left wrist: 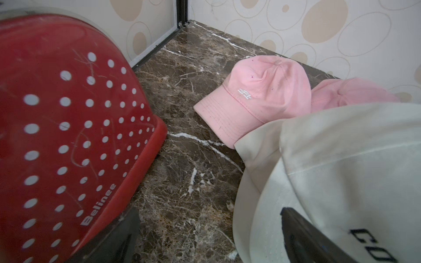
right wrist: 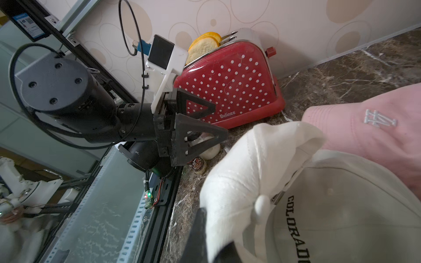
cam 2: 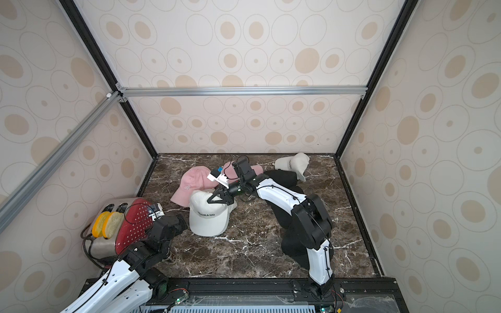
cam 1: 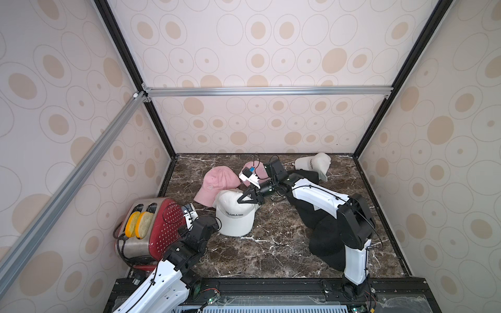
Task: Stack the baseball caps by color
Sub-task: Place the baseball cap on the baseball cap.
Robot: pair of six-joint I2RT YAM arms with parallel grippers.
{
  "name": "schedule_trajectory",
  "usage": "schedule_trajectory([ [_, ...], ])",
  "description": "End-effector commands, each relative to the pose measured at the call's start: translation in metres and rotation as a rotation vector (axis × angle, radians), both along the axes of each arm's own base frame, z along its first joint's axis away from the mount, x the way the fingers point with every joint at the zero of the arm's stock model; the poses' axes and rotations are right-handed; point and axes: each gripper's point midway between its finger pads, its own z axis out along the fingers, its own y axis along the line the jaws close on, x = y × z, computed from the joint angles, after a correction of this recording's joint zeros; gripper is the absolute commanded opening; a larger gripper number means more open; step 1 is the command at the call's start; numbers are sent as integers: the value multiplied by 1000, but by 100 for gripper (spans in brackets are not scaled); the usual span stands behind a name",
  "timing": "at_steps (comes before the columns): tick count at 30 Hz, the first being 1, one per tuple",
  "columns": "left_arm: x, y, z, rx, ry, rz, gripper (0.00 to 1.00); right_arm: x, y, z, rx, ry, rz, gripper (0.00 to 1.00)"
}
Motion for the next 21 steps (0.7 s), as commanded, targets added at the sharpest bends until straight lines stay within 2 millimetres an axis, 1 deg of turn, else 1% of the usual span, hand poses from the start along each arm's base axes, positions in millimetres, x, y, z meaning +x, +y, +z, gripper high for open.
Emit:
schedule_trajectory([
  [1, 5, -15, 14, -48, -35, -78, 99, -7, 4, -3, -5, 33, 66, 1],
  [3, 7, -35, 21, -103, -58, -186, 99, -2, 7, -11, -24, 31, 61, 1],
  [5, 9, -58, 28, -195, -92, -291, 99, 3, 9, -21, -42, 27, 46, 1],
  [8, 9, -93, 34, -318, -150, -452, 99, 13, 13, -30, -52, 12, 11, 1],
  [10, 8, -107, 35, -375, -176, -518, 99, 18, 16, -27, -39, 21, -2, 1],
  [11, 7, -109, 34, -385, -177, -528, 99, 20, 16, -24, -28, 24, -5, 1],
  [13, 7, -105, 30, -363, -155, -507, 99, 20, 17, -19, -13, 21, -5, 1],
  [15, 8, -93, 27, -317, -125, -450, 99, 21, 17, -16, -6, 14, -5, 1],
  [18, 8, -78, 21, -269, -83, -374, 99, 24, 17, -19, -11, 15, -12, 2],
  [20, 8, -78, 17, -256, -57, -370, 99, 27, 16, -22, -21, 20, -24, 2],
  [21, 9, -81, 17, -258, -51, -386, 99, 28, 15, -23, -25, 26, -27, 2],
])
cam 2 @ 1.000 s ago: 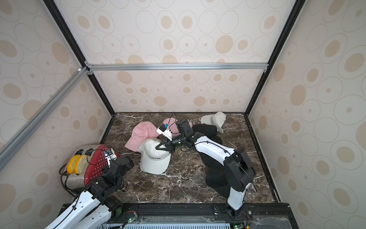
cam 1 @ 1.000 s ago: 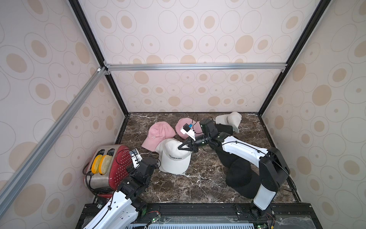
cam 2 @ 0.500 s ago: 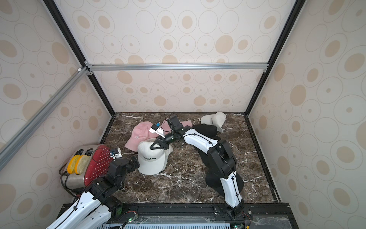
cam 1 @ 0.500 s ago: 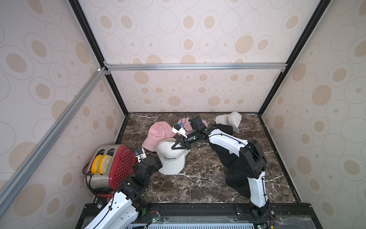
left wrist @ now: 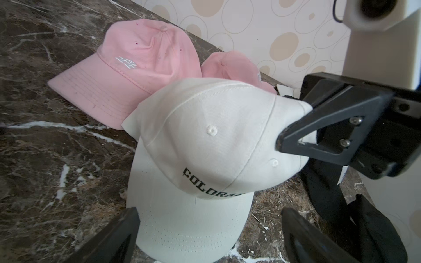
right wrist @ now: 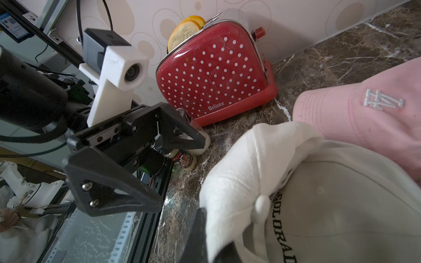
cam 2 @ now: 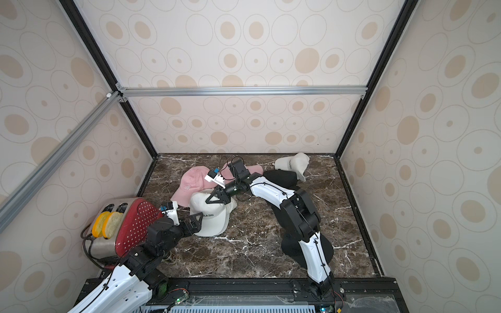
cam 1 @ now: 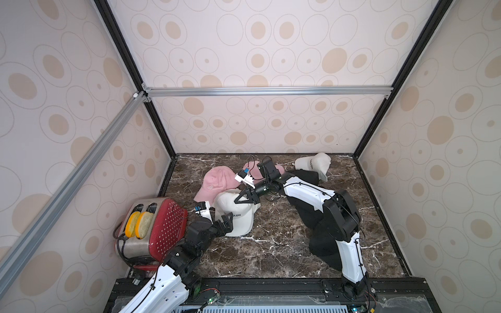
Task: Stack the baseball caps by color
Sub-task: Place the baseball cap on the baseball cap.
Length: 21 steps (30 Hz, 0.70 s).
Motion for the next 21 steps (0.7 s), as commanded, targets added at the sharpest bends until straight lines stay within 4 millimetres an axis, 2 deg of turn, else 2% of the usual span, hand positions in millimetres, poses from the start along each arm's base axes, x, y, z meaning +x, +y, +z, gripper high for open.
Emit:
schedule_trajectory([
  [1, 2, -3, 10, 22, -2, -24, 99, 8, 0, 5, 17, 0, -11, 2],
  [4, 3, -21, 14, -22, -30, -107, 99, 13, -3, 7, 14, 3, -28, 2],
  [8, 4, -31, 14, -34, -33, -156, 99, 21, -9, 4, 6, 13, -54, 3],
  [12, 5, -37, 7, -33, -21, -183, 99, 24, -11, -5, -14, 46, -51, 2],
  [21, 7, -51, -18, -30, 38, -243, 99, 25, -12, -30, -58, 92, -64, 8],
])
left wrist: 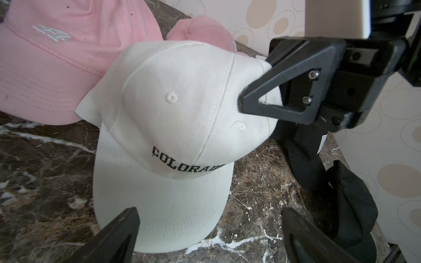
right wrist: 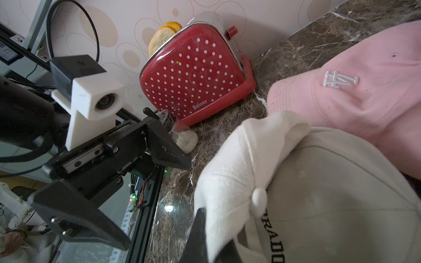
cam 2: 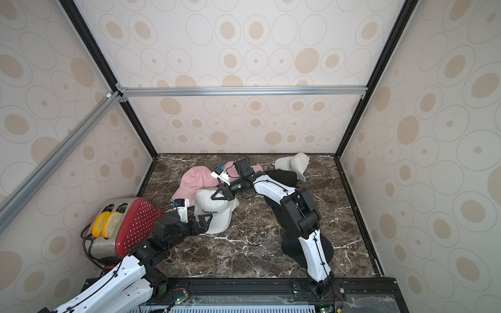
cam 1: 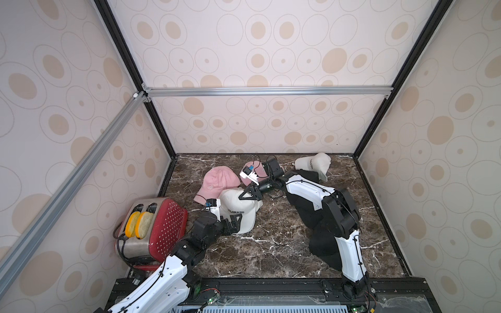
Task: Stack the baseball caps by color
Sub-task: Place the baseball cap on the baseball cap.
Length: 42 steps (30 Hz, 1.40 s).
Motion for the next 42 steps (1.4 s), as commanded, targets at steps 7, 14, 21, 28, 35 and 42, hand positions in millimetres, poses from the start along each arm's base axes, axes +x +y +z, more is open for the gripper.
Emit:
schedule_trajectory([
  [7, 5, -17, -16, -1, 19, -76, 99, 7, -3, -10, -22, 23, -34, 12],
  [14, 0, 1, 0, 30, -36, -20, 99, 3, -2, 32, 62, 77, -11, 10],
  [21, -5, 8, 32, -7, -111, 4, 99, 9, 2, 43, 47, 181, -64, 9],
  [28, 0, -5, 32, -17, -87, -46, 99, 4, -2, 62, 71, 146, -51, 9],
  [35, 7, -25, 20, -42, -73, -120, 99, 25, -12, 10, -11, 177, -106, 9],
  [42, 12, -35, -18, -9, -34, -164, 99, 26, -13, -39, -84, 242, -108, 9],
])
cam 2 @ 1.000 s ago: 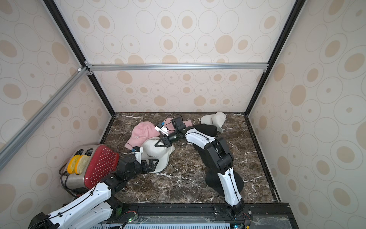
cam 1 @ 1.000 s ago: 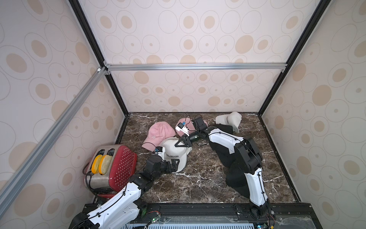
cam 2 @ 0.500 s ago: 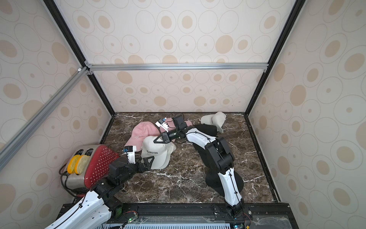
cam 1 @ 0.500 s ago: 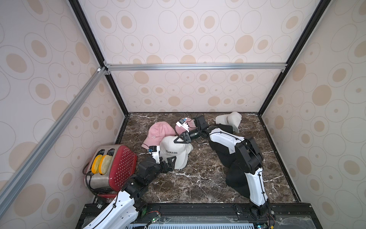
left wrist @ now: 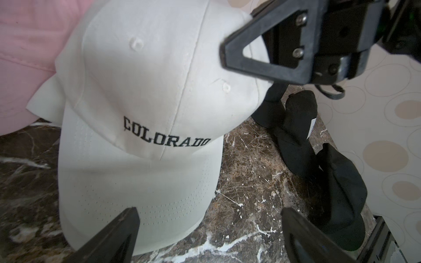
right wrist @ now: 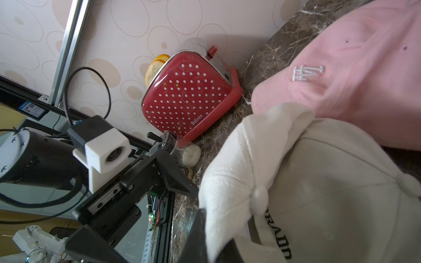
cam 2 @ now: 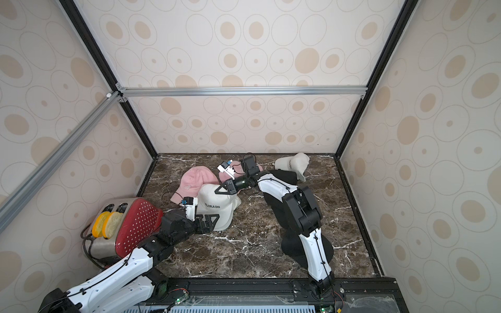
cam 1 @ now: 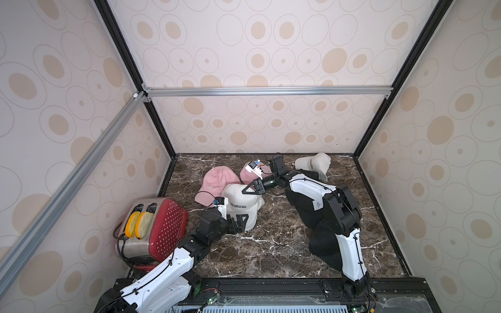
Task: Stack the baseball caps by color
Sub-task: Place the baseball cap on the baseball cap.
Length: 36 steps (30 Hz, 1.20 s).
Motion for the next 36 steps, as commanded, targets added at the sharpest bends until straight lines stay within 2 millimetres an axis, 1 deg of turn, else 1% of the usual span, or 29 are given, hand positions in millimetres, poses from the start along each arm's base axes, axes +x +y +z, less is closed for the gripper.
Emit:
schedule_trajectory([
  [1, 3, -6, -10, 15, -24, -41, 99, -6, -2, -37, -63, 56, 11, 9],
  [4, 5, -7, -23, 31, -5, -42, 99, -7, -4, -48, -82, 73, 9, 10],
  [7, 6, -4, -36, 55, 20, -27, 99, -7, -4, -50, -89, 77, 7, 10],
  [12, 6, 5, -68, 92, 103, 35, 99, -3, -2, -45, -86, 60, -1, 12],
  [15, 8, 3, -74, 100, 124, 32, 99, 4, 2, -40, -85, 44, -15, 13],
  [16, 9, 3, -75, 101, 125, 34, 99, 8, 2, -41, -93, 38, -27, 15],
  [19, 9, 5, -80, 104, 136, 44, 99, 21, 2, -53, -158, 25, -86, 22],
  [21, 9, 5, -82, 110, 142, 46, 99, 26, 0, -60, -194, 31, -115, 33],
  [23, 8, 5, -82, 113, 145, 45, 99, 30, -2, -61, -212, 21, -140, 43],
  [24, 9, 5, -82, 114, 144, 44, 99, 33, -4, -61, -226, 5, -157, 47],
  [27, 9, 3, -74, 109, 134, 34, 99, 41, -13, -55, -281, -70, -212, 53],
  [29, 9, 1, -61, 95, 121, 21, 99, 45, -20, -44, -302, -133, -247, 57],
  [30, 9, -1, -52, 83, 109, 12, 99, 46, -24, -38, -306, -163, -265, 58],
  [31, 9, -4, -38, 63, 89, 2, 99, 48, -27, -29, -304, -199, -287, 61],
  [33, 9, -4, -11, 30, 41, 7, 99, 51, -36, -18, -311, -258, -336, 68],
  [34, 9, 0, 2, 24, 14, 25, 99, 54, -42, -12, -316, -286, -371, 79],
  [35, 9, 7, 14, 24, -9, 54, 99, 56, -48, -8, -321, -308, -408, 86],
  [36, 9, 12, 24, 26, -32, 77, 99, 57, -52, -3, -316, -329, -438, 89],
])
